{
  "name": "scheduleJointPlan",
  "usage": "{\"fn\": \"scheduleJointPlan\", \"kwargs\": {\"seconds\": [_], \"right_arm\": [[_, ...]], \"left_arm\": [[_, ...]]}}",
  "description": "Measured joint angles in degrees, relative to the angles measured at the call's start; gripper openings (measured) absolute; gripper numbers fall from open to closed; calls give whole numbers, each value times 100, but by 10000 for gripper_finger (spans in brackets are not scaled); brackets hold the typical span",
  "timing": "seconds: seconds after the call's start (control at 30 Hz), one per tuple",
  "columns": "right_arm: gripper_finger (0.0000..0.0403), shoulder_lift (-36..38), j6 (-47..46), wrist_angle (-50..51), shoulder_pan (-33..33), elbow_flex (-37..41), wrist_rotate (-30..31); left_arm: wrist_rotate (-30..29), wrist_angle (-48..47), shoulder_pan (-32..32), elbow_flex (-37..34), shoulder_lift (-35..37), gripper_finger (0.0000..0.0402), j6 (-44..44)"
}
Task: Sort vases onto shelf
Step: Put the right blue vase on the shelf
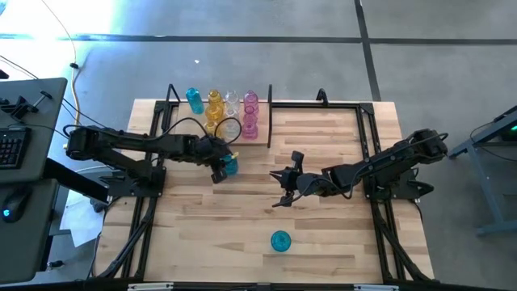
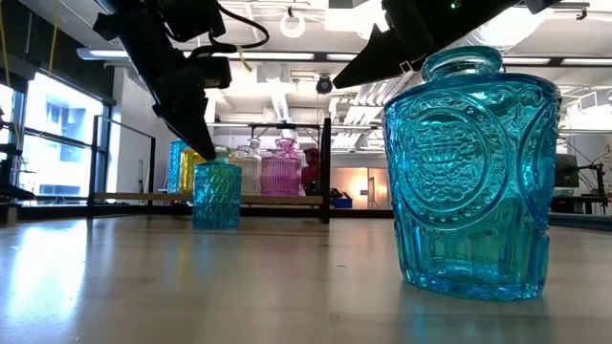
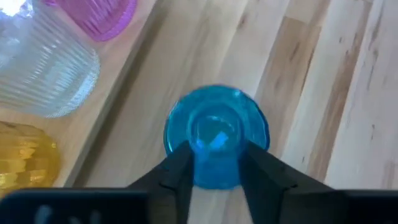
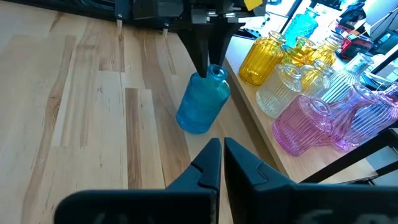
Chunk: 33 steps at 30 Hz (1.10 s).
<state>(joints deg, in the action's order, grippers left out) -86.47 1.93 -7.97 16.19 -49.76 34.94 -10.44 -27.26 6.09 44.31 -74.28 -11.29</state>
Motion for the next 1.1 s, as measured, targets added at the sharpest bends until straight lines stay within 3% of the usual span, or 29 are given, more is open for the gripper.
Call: {"fn": "scheduleJointPlan", "kwargs": {"seconds": [0.3,0.57,0.7,1.1], "right_arm": [[0,0,0,31,0,0,0],[0,0,0,42,0,0,-1],[0,0,0,42,-1,0,-2],[0,0,-4,71,-2,-2,-68]], "left_arm": [[188,-83,27,0,348,7,-1],[109,-247,103,4,881,11,-283],[109,-260,103,4,867,47,-340],[226,360,101,7,147,213,-57]]}}
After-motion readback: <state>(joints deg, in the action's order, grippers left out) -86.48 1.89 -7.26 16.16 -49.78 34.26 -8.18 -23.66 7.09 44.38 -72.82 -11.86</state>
